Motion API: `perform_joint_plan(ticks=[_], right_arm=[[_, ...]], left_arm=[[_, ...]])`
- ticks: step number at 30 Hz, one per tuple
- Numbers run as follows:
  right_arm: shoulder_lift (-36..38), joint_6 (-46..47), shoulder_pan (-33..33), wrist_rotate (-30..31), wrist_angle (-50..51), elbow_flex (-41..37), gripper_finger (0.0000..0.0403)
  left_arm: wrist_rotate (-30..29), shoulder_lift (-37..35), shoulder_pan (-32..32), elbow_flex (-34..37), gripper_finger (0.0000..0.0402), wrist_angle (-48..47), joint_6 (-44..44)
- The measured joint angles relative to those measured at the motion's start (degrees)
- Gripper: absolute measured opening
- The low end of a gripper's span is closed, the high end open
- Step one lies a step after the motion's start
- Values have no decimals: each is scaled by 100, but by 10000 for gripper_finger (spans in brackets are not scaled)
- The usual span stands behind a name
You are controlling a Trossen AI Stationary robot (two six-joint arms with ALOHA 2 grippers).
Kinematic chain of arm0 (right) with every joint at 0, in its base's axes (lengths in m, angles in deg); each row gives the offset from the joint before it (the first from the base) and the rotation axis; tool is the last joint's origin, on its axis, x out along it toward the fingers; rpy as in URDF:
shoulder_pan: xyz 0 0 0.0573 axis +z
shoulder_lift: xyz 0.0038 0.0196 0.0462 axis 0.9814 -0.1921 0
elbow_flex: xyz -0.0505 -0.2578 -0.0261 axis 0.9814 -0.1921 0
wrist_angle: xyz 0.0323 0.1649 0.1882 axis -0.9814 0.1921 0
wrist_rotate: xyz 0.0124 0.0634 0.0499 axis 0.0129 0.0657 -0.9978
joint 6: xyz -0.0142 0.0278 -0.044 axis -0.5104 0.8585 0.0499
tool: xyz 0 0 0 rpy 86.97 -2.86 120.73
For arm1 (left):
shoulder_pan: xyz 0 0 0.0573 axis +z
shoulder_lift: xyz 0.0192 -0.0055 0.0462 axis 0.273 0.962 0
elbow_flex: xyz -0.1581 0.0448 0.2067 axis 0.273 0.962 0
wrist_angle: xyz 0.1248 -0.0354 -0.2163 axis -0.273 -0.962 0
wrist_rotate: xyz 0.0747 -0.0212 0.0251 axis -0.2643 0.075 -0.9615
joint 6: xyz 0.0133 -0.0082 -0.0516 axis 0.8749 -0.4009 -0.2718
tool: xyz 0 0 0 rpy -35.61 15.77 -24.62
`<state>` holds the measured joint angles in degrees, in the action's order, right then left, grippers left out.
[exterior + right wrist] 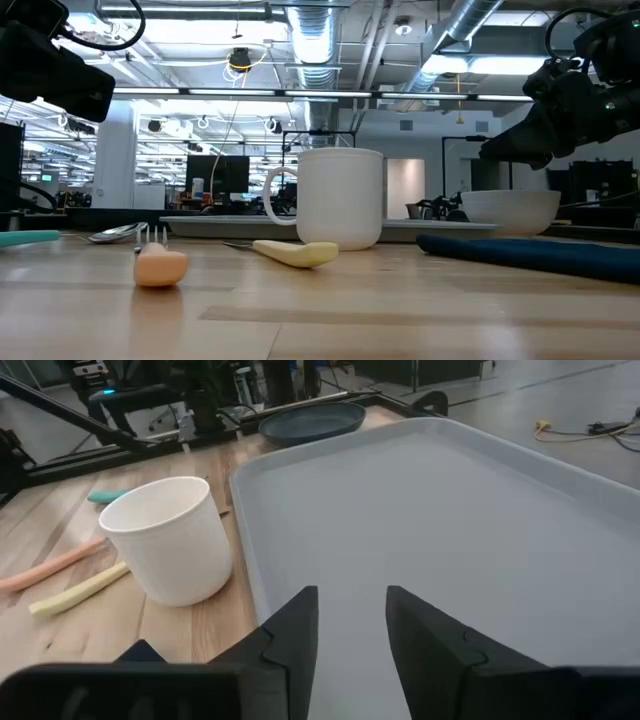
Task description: Set up tray
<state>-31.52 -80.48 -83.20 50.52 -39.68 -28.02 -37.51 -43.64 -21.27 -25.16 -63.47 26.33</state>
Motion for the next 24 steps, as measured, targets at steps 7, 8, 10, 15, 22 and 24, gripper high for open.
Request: perform_joint_plan(ticks=[7, 8, 10, 15, 22, 24], right_arm=[[0, 1, 0, 0, 0, 1, 113], [-2, 1, 0, 0, 0, 1, 113], [-2, 1, 2, 0, 0, -1, 113], [0, 1, 0, 0, 0, -1, 113], [-1, 0, 0, 0, 0, 1, 113], [-2, 1, 0, 0, 0, 1, 113]], left_arm=[[-148, 0, 0, 2, 15, 1, -58], [-210, 0, -1, 2, 15, 2, -81], [-263, 0, 0, 2, 15, 5, -77], [-271, 0, 0, 2, 15, 5, 5], [-273, 0, 0, 2, 15, 5, 5], [-275, 0, 0, 2, 15, 4, 4]])
